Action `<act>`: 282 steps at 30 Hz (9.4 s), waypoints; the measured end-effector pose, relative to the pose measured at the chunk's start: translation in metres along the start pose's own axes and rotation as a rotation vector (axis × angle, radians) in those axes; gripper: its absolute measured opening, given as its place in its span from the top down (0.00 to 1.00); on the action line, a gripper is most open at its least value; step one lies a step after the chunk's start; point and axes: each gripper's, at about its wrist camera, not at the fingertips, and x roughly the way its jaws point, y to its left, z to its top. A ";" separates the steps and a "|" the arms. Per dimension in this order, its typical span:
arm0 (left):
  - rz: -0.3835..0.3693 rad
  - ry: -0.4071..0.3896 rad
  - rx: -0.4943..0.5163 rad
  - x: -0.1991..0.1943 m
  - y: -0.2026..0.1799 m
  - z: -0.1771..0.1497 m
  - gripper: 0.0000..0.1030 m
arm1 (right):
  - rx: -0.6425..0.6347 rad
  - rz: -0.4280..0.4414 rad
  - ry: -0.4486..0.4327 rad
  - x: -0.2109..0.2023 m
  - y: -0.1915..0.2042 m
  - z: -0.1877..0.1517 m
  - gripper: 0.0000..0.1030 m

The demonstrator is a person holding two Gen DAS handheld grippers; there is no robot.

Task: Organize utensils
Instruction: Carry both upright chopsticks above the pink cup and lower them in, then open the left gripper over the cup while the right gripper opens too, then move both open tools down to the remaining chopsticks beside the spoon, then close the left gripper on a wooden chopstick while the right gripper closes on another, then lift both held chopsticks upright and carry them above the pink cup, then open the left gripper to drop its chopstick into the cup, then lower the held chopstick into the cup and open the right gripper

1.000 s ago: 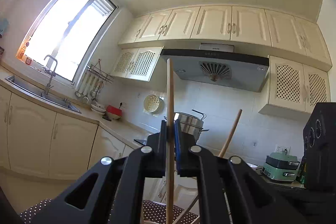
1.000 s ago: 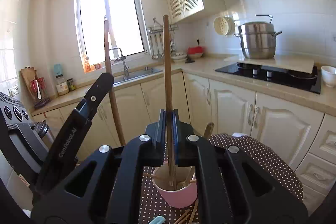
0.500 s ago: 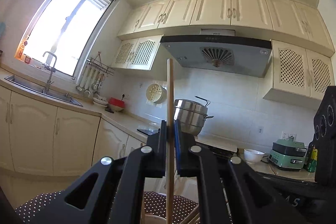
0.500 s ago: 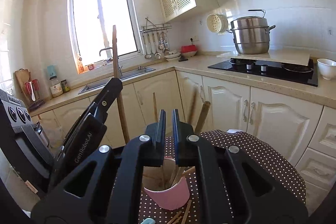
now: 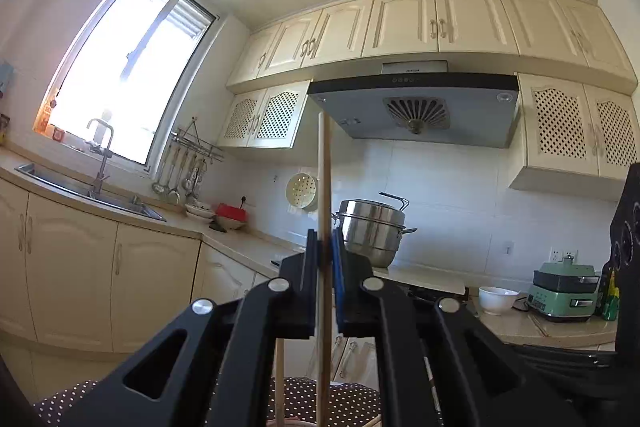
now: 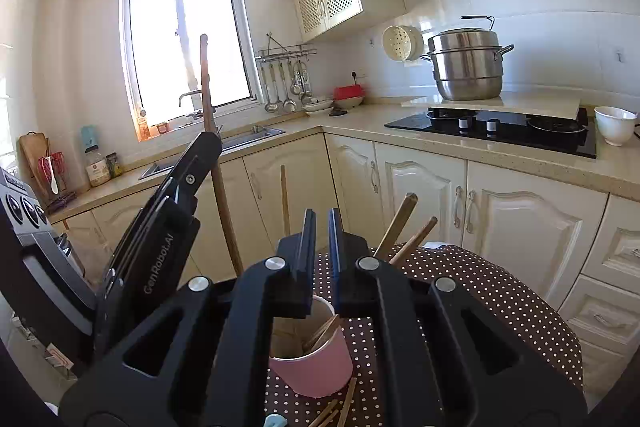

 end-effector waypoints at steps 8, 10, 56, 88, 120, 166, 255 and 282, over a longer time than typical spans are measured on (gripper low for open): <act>-0.006 -0.006 0.024 -0.003 0.000 -0.002 0.93 | 0.009 -0.001 0.004 0.001 -0.001 -0.002 0.93; -0.001 -0.003 0.019 -0.003 0.001 -0.001 0.93 | 0.008 -0.004 -0.001 0.000 0.000 -0.001 0.93; -0.045 0.124 0.029 -0.076 0.002 0.031 0.49 | -0.001 -0.082 -0.019 -0.074 0.024 -0.015 0.73; -0.039 0.921 -0.018 -0.106 0.058 -0.042 0.37 | 0.044 -0.214 0.414 -0.084 0.023 -0.131 0.56; -0.051 1.348 0.096 -0.027 0.030 -0.157 0.91 | 0.084 -0.226 0.655 -0.045 -0.038 -0.178 0.82; -0.086 1.300 0.084 -0.003 0.006 -0.161 0.95 | 0.022 -0.259 0.845 0.033 -0.077 -0.143 0.93; 0.018 0.171 -0.004 0.003 0.028 0.026 0.63 | 0.079 0.077 -0.372 0.021 0.006 -0.013 0.93; 0.093 0.395 0.041 -0.007 0.059 0.015 0.46 | -0.024 -0.029 -0.227 0.003 0.029 -0.040 0.93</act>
